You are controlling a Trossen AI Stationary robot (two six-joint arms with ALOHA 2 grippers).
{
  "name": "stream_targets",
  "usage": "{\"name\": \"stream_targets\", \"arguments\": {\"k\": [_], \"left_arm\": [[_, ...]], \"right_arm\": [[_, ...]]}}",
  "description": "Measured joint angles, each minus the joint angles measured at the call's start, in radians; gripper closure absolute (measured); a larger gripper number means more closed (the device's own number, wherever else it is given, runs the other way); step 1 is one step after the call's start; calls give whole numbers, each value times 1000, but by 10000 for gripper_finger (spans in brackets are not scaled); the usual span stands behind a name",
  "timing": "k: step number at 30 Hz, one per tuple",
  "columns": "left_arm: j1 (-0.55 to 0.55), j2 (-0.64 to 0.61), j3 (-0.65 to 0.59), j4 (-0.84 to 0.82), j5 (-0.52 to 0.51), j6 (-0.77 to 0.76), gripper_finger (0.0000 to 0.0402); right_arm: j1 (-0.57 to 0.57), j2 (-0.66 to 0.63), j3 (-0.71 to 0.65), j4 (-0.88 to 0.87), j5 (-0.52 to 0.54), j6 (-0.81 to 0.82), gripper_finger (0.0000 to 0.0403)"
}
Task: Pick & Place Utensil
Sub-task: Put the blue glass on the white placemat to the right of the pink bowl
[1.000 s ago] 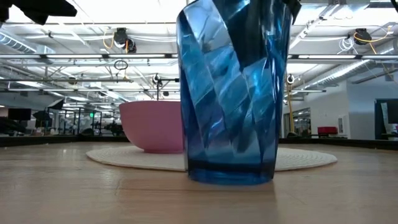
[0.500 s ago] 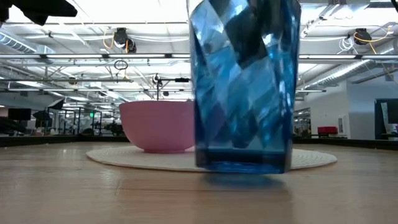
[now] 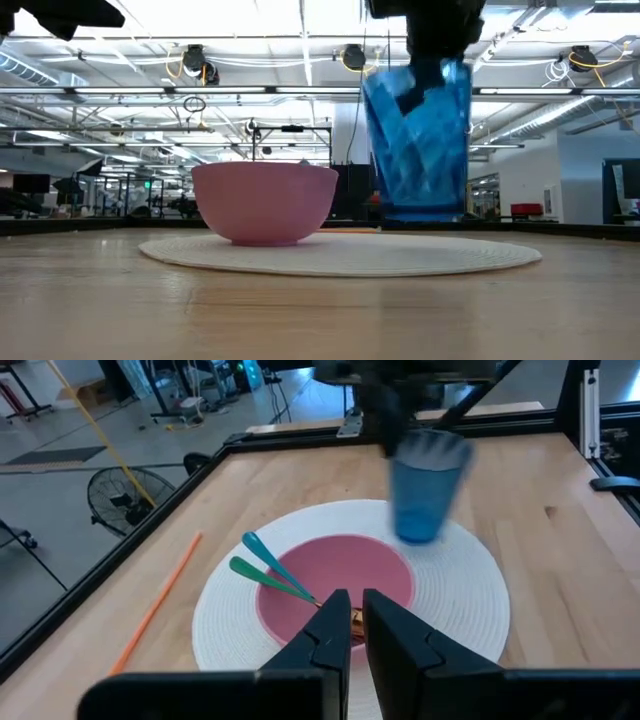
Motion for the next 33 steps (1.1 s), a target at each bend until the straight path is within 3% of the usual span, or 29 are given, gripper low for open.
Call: {"name": "stream_targets", "arguments": {"k": [7, 13, 33], "left_arm": [[0, 0, 0, 0, -5, 2, 364], [0, 0, -29, 2, -5, -28, 364], [1, 0, -53, 6, -40, -64, 364]], "right_arm": [[-134, -28, -16, 7, 42, -96, 400], [-219, -27, -106, 105, -80, -152, 400], [-269, -28, -137, 132, -109, -205, 398]]}}
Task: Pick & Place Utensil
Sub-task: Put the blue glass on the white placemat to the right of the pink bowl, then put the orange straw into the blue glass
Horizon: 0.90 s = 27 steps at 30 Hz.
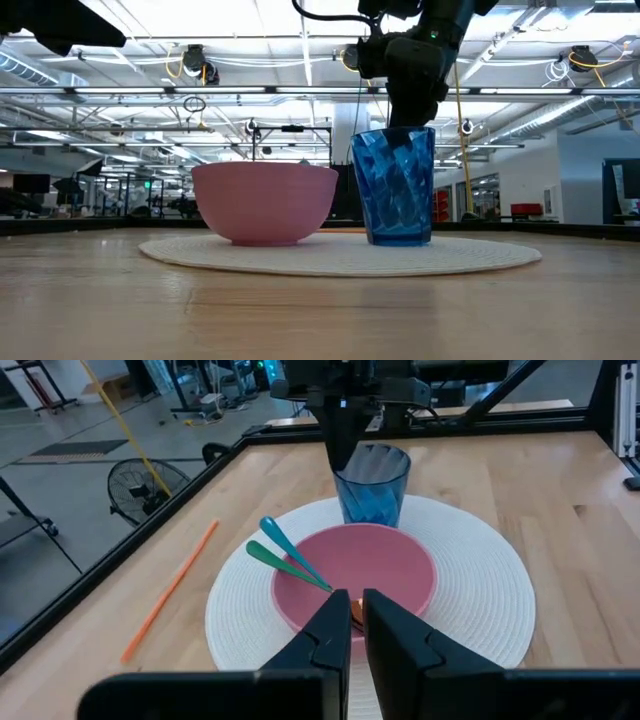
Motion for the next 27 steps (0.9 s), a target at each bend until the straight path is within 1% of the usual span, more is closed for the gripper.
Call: {"name": "stream_targets", "arguments": {"k": [4, 7, 15, 18, 21, 27], "left_arm": [[0, 0, 0, 0, 0, -3, 364], [0, 0, 0, 0, 0, -4, 364], [0, 0, 0, 3, 0, -8, 364], [0, 0, 0, 3, 0, -8, 364], [0, 0, 0, 3, 0, -8, 364], [0, 0, 0, 3, -1, 0, 364]], "right_arm": [[0, 0, 0, 0, 0, 19, 394], [0, 1, 0, 0, 0, 36, 379], [0, 1, 0, 0, 5, 35, 310], [0, -6, -1, -2, 49, 30, 282], [1, -32, -1, 1, 80, 18, 258], [5, -126, -1, 18, 80, -32, 227]]}}
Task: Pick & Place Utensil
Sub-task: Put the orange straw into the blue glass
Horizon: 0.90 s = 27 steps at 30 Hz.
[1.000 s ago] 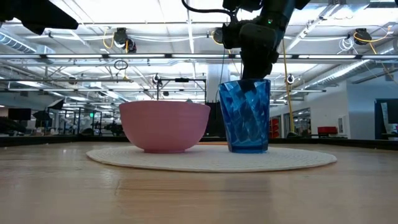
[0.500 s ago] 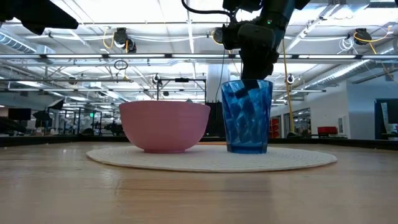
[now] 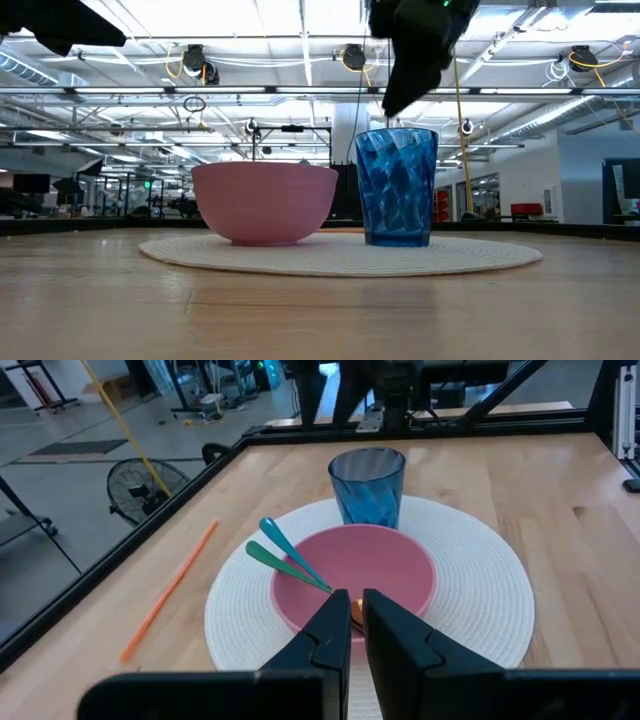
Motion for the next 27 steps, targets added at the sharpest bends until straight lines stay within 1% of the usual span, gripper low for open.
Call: {"name": "stream_targets", "arguments": {"k": [3, 6, 8, 10, 13, 18, 21, 22, 24, 27], "left_arm": [[0, 0, 0, 0, -1, 12, 364], [0, 0, 0, 0, -2, 33, 364], [1, 0, 0, 0, -7, 42, 364], [1, 0, 0, 0, -10, 55, 364], [1, 0, 0, 0, -25, 73, 364], [28, 0, 0, 3, -78, 86, 364], [68, -1, 0, 1, -78, 86, 364], [83, 0, 0, -1, -77, 87, 364], [116, 0, 0, -5, -77, 91, 364], [166, 0, 0, -24, -69, 93, 364]], "right_arm": [[1, -55, 0, 15, 18, -103, 221], [-18, -93, 0, 7, 100, -237, 222], [-57, -115, 0, 13, 127, -327, 226], [-119, -127, 0, 24, 111, -410, 230], [-241, -138, 0, 72, -2, -518, 237], [-459, -104, 0, 172, -311, -647, 243], [-557, -39, 1, 226, -462, -705, 243], [-587, -11, 2, 243, -501, -721, 243], [-637, 45, 1, 255, -547, -749, 243], [-691, 141, 2, 310, -557, -785, 243]]}}
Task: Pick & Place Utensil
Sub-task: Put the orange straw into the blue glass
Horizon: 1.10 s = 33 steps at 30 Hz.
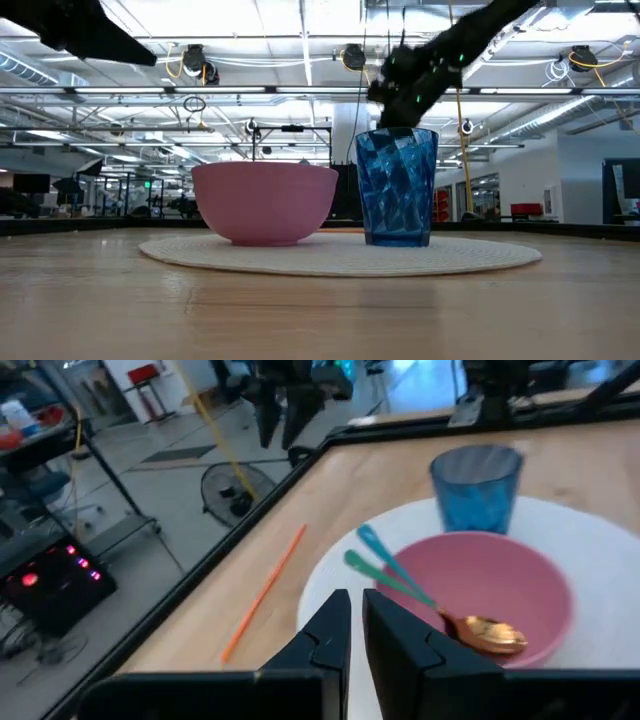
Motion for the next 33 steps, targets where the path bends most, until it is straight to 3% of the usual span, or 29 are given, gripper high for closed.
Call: {"name": "stream_targets", "arguments": {"k": [8, 14, 24, 33], "left_arm": [[110, 0, 0, -17, 117, -3, 364], [141, 0, 0, -18, 124, 15, 364], [148, 0, 0, -34, 160, 8, 364], [147, 0, 0, -56, 178, -8, 364]], "right_arm": [[-75, 162, 0, 58, -176, -73, 253], [-75, 210, 0, 71, -259, -100, 261], [-60, 318, 0, 128, -259, -99, 261], [-49, 323, 0, 142, -201, -91, 261]]}}
